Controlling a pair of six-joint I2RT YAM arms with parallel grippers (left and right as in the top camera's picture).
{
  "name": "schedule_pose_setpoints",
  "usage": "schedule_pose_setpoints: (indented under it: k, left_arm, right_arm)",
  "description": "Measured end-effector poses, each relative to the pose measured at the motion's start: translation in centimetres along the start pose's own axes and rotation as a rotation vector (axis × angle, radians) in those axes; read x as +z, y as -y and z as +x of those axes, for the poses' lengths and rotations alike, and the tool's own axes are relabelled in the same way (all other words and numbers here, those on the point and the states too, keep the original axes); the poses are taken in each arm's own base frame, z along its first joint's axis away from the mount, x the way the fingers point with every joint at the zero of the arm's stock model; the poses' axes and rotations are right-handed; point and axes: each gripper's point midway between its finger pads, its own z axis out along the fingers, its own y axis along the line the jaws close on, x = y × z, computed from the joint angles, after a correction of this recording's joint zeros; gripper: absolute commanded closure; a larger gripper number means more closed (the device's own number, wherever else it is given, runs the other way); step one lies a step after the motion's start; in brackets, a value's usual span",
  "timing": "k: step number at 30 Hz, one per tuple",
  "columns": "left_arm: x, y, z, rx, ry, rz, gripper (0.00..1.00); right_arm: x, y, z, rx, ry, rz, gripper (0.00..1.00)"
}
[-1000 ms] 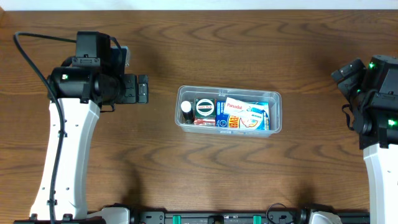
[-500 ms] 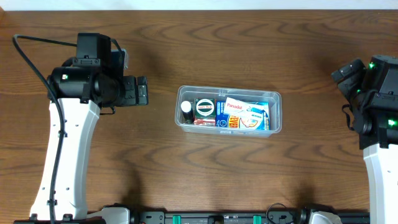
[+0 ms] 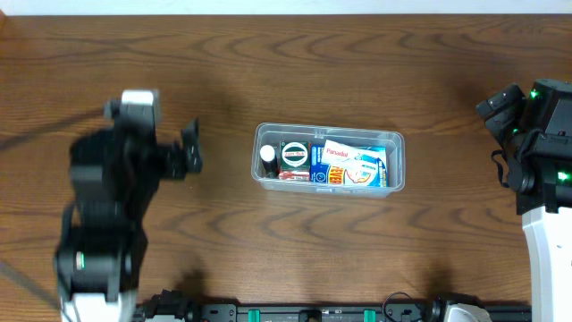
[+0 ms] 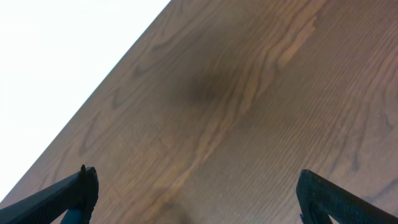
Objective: Pack container
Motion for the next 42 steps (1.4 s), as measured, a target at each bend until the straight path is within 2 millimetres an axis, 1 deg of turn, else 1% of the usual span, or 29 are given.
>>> schedule_pose_setpoints:
  k: [2,7,12,15,19,25,29,34,42]
  left_arm:
    - [-1.2,-0.5,1.5,0.008,0.048,-0.019,0.02]
    - [-1.8,-1.3,5.1,0.011,0.106,-0.046,0.02]
    - [-1.9,-1.4,6.6,0.032,0.265,-0.051,0.02]
    - [-1.5,-1.4,7.5,0.04,0.35,-0.051,0.02]
    - [-0.4,-1.6,9.3,0.046,0.419,-0.051,0.02]
    - [1.2,-1.8,12.4,0.047,0.426,-0.052,0.02]
    - [2.0,-1.9,14.4,0.046,0.383,-0.053,0.02]
    - [2.1,-2.1,15.3,0.07,0.343,-0.067,0.02]
    - [2.0,-2.5,15.3,0.09,0.335,-0.095,0.02]
  right_arm:
    - [0.0,0.0,0.0,0.0,-0.001,0.0,0.01]
    - [0.0,0.0,0.0,0.0,0.0,0.0,0.01]
    - [0.0,0.0,0.0,0.0,0.0,-0.001,0.01]
    - [0.0,0.0,0.0,0.0,-0.001,-0.001,0.01]
    - [0.0,0.0,0.0,0.0,-0.001,-0.001,0.01]
    - [0.0,0.0,0.0,0.0,-0.001,-0.001,0.01]
    - [0.0,0.0,0.0,0.0,-0.001,-0.001,0.01]
    - [0.0,0.0,0.0,0.0,-0.001,-0.001,0.01]
    - [0.0,0.0,0.0,0.0,-0.001,-0.001,0.01]
